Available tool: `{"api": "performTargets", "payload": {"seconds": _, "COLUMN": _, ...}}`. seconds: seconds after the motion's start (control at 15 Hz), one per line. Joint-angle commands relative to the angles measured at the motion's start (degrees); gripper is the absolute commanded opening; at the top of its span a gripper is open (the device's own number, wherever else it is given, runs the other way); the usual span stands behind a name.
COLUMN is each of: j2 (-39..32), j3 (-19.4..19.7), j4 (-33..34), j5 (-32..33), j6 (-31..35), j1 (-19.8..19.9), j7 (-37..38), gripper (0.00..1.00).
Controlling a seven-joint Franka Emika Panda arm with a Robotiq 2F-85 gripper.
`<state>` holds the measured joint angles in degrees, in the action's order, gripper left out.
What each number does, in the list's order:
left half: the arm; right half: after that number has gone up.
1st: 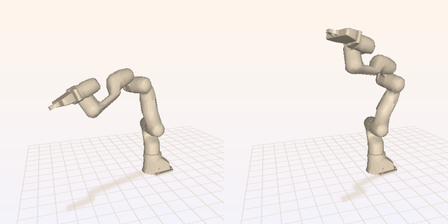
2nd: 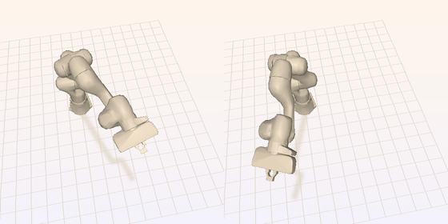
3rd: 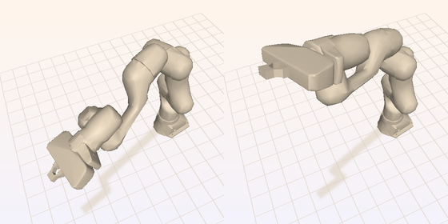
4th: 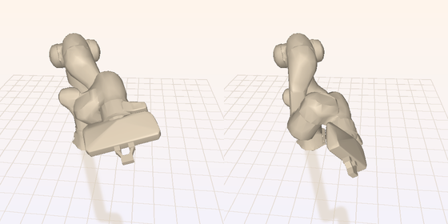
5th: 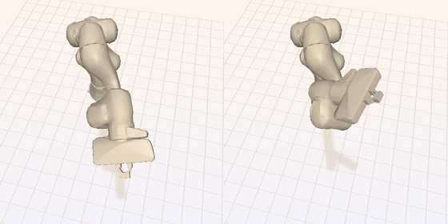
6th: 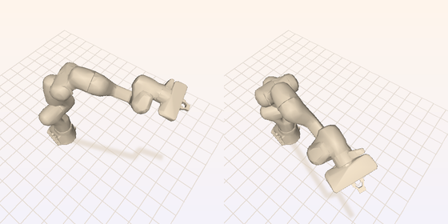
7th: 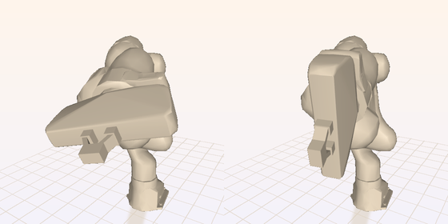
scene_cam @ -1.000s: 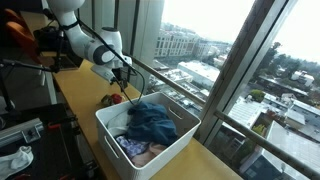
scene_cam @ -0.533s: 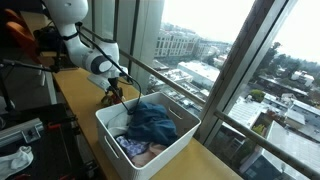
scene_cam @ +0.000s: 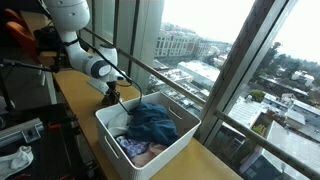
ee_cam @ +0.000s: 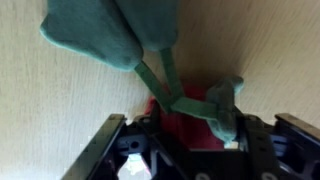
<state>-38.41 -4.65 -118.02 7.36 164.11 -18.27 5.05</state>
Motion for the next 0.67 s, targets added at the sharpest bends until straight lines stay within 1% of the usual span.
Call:
{"api": "performTargets", "payload": {"seconds": 0.0, "j2": 2.1, "j3": 1.7, "j4": -0.2, "j5": 0.5, "j6": -1.2, "j1": -0.8, "j7": 0.4, "gripper": 0.28}}
{"api": "performTargets", "payload": {"seconds": 0.07, "j2": 3.3, "j3": 2.3, "j4": -0.7, "j5": 0.7, "j6": -1.4, "j1": -0.8, "j7": 0.5, "gripper": 0.20}}
{"api": "performTargets", "payload": {"seconds": 0.27, "j2": 9.0, "j3": 4.6, "j4": -3.4, "j5": 1.6, "j6": -2.0, "j1": -0.1, "j7": 0.3, "gripper": 0.03}}
{"api": "performTargets", "payload": {"seconds": 0.33, "j2": 11.7, "j3": 5.9, "j4": -4.7, "j5": 2.1, "j6": -2.1, "j1": 0.4, "j7": 0.4, "gripper": 0.06}}
{"api": "performTargets", "payload": {"seconds": 0.4, "j2": 14.2, "j3": 7.2, "j4": -5.8, "j5": 2.6, "j6": -2.4, "j1": 0.7, "j7": 0.5, "gripper": 0.03}}
{"api": "performTargets", "payload": {"seconds": 0.47, "j2": 16.0, "j3": 9.9, "j4": -6.2, "j5": 4.0, "j6": -2.7, "j1": 0.1, "j7": 1.7, "gripper": 0.05}}
{"api": "performTargets", "payload": {"seconds": 0.6, "j2": 20.7, "j3": 14.1, "j4": -7.2, "j5": 8.3, "j6": -4.7, "j1": 0.0, "j7": 3.3, "gripper": 0.05}}
